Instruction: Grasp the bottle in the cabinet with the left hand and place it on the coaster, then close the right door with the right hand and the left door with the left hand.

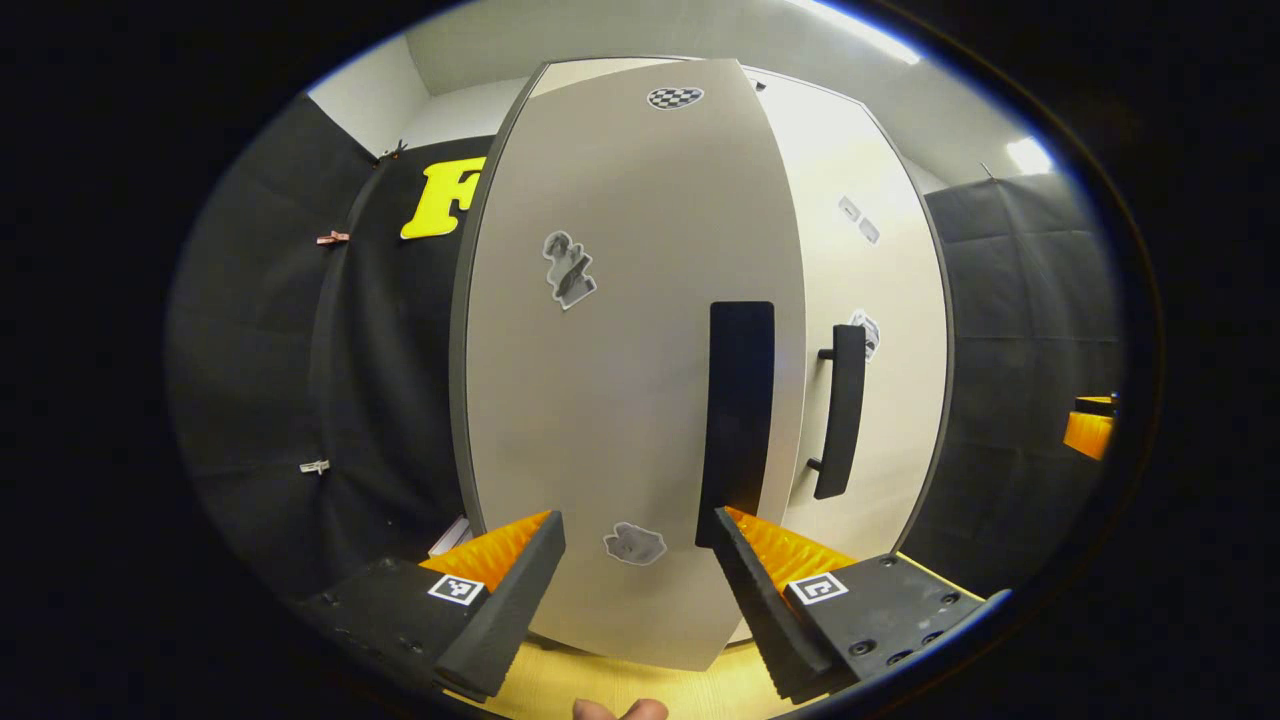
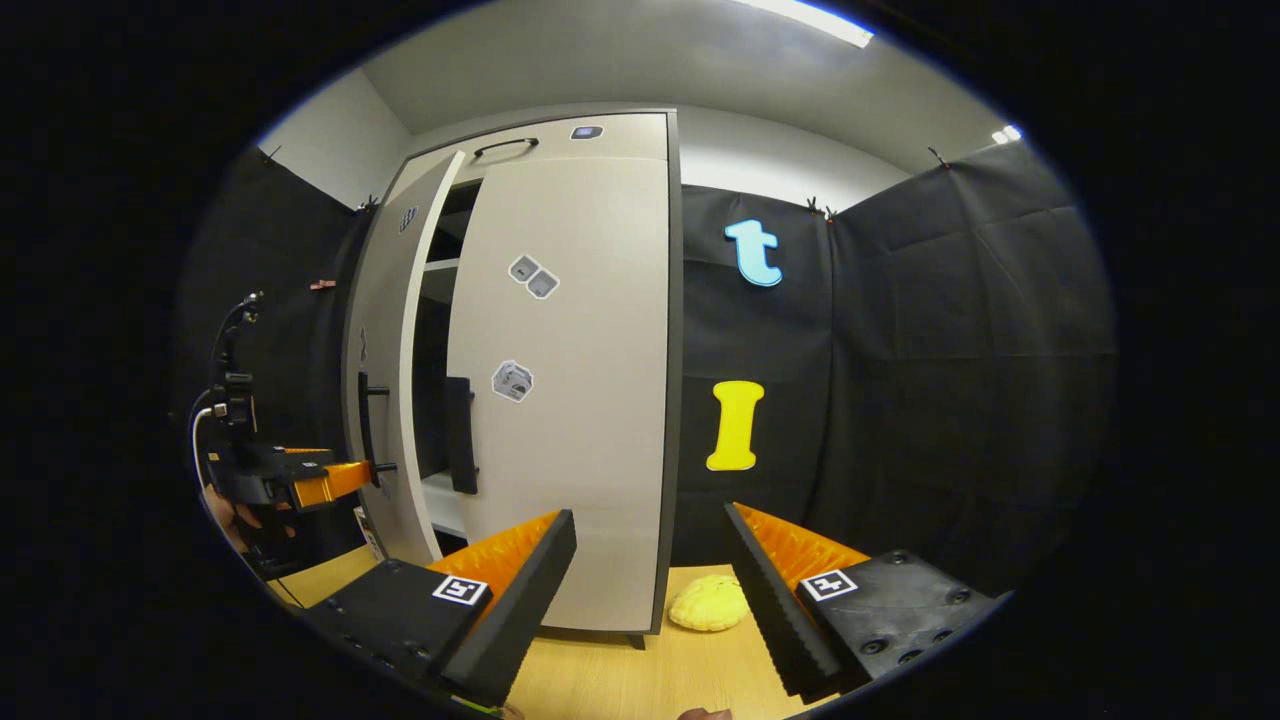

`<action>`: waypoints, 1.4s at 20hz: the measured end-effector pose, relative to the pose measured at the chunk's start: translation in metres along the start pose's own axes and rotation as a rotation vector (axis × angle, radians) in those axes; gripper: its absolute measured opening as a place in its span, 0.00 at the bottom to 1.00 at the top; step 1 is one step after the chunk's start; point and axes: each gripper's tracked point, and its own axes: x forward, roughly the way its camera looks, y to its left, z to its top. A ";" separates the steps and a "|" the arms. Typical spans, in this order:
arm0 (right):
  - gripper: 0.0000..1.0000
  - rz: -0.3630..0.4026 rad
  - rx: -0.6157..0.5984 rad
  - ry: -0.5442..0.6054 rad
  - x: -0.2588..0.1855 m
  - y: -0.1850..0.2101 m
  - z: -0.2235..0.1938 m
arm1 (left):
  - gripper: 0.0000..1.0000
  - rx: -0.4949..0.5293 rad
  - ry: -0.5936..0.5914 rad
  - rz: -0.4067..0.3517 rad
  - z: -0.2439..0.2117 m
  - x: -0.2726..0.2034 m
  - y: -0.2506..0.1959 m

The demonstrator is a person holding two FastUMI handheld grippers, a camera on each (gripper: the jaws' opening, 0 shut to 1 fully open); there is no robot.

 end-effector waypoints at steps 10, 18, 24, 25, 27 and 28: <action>0.97 0.006 -0.007 -0.012 0.002 0.019 0.004 | 0.95 0.056 -0.006 -0.008 0.009 -0.041 0.007; 0.98 0.015 0.002 -0.030 -0.006 0.047 0.010 | 0.95 0.063 -0.005 0.003 0.009 -0.082 0.027; 0.97 0.016 -0.005 -0.037 -0.017 0.066 0.010 | 0.92 0.065 -0.033 0.024 0.018 -0.111 0.047; 0.97 0.012 -0.006 -0.038 -0.019 0.067 0.010 | 0.95 0.064 -0.033 0.029 0.019 -0.115 0.049; 0.97 0.010 -0.002 -0.041 -0.023 0.073 0.011 | 0.95 0.061 -0.038 0.033 0.019 -0.121 0.054; 0.97 0.009 -0.002 -0.041 -0.024 0.075 0.011 | 0.95 0.061 -0.040 0.033 0.019 -0.123 0.056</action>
